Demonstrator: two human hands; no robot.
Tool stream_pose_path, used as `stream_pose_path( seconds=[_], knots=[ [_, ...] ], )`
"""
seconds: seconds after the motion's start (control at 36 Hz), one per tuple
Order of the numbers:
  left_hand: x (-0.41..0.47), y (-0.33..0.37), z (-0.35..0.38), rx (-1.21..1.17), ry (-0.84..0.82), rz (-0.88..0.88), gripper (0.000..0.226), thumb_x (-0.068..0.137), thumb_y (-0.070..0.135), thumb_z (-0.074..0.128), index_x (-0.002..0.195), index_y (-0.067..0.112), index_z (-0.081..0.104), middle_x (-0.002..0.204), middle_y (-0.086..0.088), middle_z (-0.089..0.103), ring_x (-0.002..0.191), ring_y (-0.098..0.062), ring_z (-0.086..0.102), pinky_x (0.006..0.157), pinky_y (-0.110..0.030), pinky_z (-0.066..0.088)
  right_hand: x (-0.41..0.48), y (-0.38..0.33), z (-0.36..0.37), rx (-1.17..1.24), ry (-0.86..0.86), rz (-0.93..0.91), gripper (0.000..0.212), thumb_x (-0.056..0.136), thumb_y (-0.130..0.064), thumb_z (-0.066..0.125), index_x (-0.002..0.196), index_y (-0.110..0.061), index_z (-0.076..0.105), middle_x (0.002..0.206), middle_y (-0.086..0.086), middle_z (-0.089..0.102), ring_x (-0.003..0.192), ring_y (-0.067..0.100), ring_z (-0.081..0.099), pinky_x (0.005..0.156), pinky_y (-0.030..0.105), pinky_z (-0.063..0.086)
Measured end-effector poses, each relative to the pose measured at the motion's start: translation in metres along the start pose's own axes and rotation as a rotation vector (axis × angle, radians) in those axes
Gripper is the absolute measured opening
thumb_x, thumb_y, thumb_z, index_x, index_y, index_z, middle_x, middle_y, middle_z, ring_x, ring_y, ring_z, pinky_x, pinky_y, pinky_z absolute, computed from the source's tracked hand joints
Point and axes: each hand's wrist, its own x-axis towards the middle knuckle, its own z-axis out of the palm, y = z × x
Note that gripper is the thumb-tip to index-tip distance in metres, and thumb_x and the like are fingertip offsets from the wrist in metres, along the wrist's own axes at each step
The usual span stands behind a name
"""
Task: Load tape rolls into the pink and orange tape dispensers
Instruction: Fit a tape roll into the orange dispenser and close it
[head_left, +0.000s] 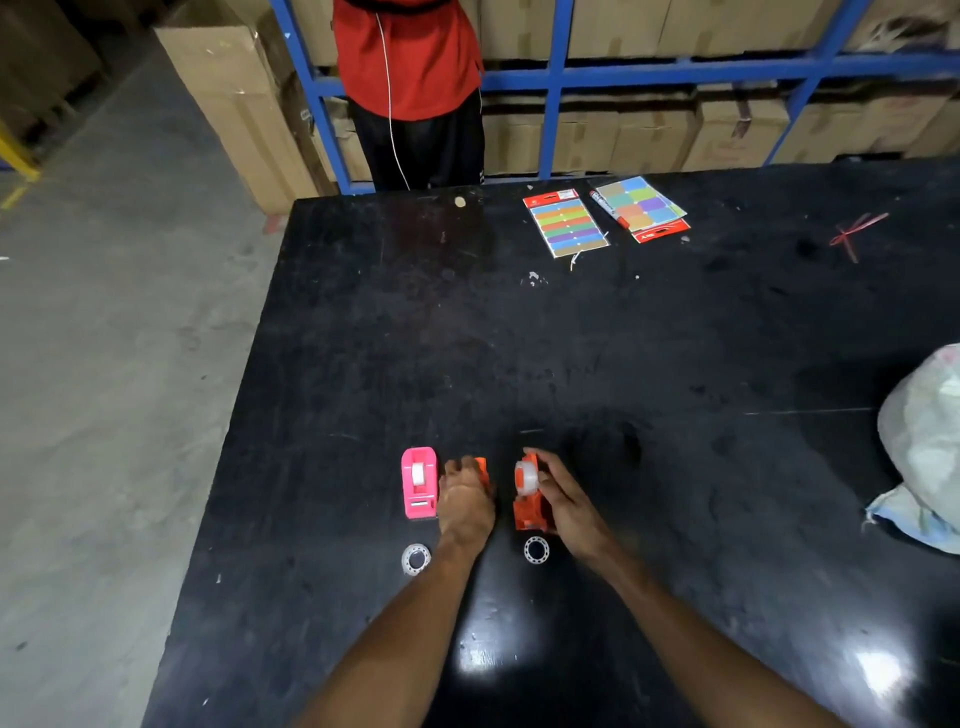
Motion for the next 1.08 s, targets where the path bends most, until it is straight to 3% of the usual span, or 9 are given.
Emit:
stream_pose_path(
  seconds=[0.19, 0.31, 0.36, 0.44, 0.56, 0.64, 0.72, 0.97, 1.08],
  knots=[
    [0.014, 0.006, 0.011, -0.009, -0.004, -0.062, 0.04, 0.087, 0.011, 0.055, 0.126, 0.01, 0.047, 0.121, -0.021, 0.057, 0.112, -0.037, 0.057, 0.096, -0.041, 0.048, 0.009, 0.004, -0.011, -0.055, 0.034, -0.017, 0.032, 0.107, -0.027, 0.043, 0.133, -0.041, 0.055, 0.127, -0.016, 0.064, 0.11, -0.01, 0.059, 0.111, 0.035, 0.044],
    [0.01, 0.017, -0.004, -0.517, -0.001, -0.202, 0.024, 0.079, 0.021, 0.077, 0.092, 0.016, 0.057, 0.087, -0.011, 0.07, 0.073, -0.025, 0.067, 0.066, -0.043, 0.061, 0.019, 0.013, -0.014, -0.106, 0.042, -0.024, 0.032, 0.106, -0.029, 0.044, 0.135, -0.04, 0.053, 0.128, -0.013, 0.064, 0.111, -0.009, 0.058, 0.113, 0.036, 0.042],
    [0.005, 0.023, -0.016, -0.852, -0.08, -0.299, 0.03, 0.076, 0.017, 0.083, 0.094, 0.012, 0.06, 0.078, -0.008, 0.07, 0.06, -0.014, 0.064, 0.046, -0.029, 0.057, 0.023, 0.018, -0.017, -0.099, 0.066, -0.025, 0.031, 0.103, -0.036, 0.043, 0.131, -0.046, 0.052, 0.128, -0.01, 0.063, 0.117, 0.003, 0.059, 0.112, 0.043, 0.043],
    [-0.003, 0.028, -0.034, -1.08, -0.247, -0.296, 0.04, 0.077, 0.017, 0.083, 0.11, 0.006, 0.064, 0.078, 0.0, 0.075, 0.067, -0.009, 0.068, 0.061, -0.022, 0.055, 0.023, 0.011, -0.019, -0.065, 0.07, -0.02, 0.03, 0.106, -0.036, 0.041, 0.121, -0.06, 0.052, 0.12, -0.016, 0.065, 0.11, 0.006, 0.062, 0.098, 0.039, 0.053],
    [-0.012, 0.025, -0.053, -1.159, -0.427, -0.253, 0.048, 0.075, 0.027, 0.084, 0.118, 0.016, 0.064, 0.096, -0.003, 0.079, 0.086, -0.016, 0.073, 0.093, -0.037, 0.053, 0.02, -0.007, -0.017, -0.037, 0.024, -0.025, 0.031, 0.107, -0.031, 0.04, 0.121, -0.056, 0.052, 0.119, -0.013, 0.066, 0.109, 0.011, 0.066, 0.082, 0.027, 0.058],
    [-0.019, 0.025, -0.063, -1.22, -0.503, -0.203, 0.048, 0.079, 0.022, 0.081, 0.121, 0.015, 0.061, 0.106, -0.011, 0.077, 0.096, -0.025, 0.074, 0.087, -0.038, 0.057, 0.021, -0.008, -0.015, -0.054, 0.016, -0.05, 0.029, 0.107, -0.031, 0.04, 0.126, -0.049, 0.051, 0.119, -0.014, 0.068, 0.111, 0.009, 0.066, 0.085, 0.022, 0.055],
    [-0.023, 0.027, -0.072, -1.227, -0.525, -0.189, 0.048, 0.081, 0.023, 0.079, 0.124, 0.014, 0.061, 0.109, -0.014, 0.076, 0.102, -0.027, 0.073, 0.085, -0.039, 0.058, 0.02, -0.012, -0.013, -0.082, 0.018, -0.06, 0.031, 0.106, -0.032, 0.038, 0.128, -0.051, 0.05, 0.12, -0.016, 0.068, 0.112, 0.006, 0.065, 0.1, 0.033, 0.049],
    [-0.039, 0.027, -0.088, -1.231, -0.489, -0.165, 0.04, 0.085, 0.017, 0.076, 0.123, 0.01, 0.064, 0.114, -0.017, 0.073, 0.107, -0.027, 0.071, 0.086, -0.041, 0.06, 0.009, -0.027, -0.007, -0.04, -0.032, -0.07, 0.03, 0.107, -0.032, 0.038, 0.133, -0.044, 0.048, 0.112, -0.015, 0.069, 0.102, 0.01, 0.069, 0.083, 0.032, 0.054],
    [-0.042, 0.024, -0.092, -1.233, -0.456, -0.185, 0.042, 0.083, 0.018, 0.078, 0.122, 0.01, 0.065, 0.113, -0.017, 0.074, 0.105, -0.026, 0.072, 0.083, -0.041, 0.061, 0.006, -0.03, -0.006, -0.11, -0.044, -0.095, 0.03, 0.106, -0.037, 0.037, 0.13, -0.052, 0.046, 0.123, -0.01, 0.064, 0.108, 0.014, 0.067, 0.097, 0.047, 0.055]
  ],
)
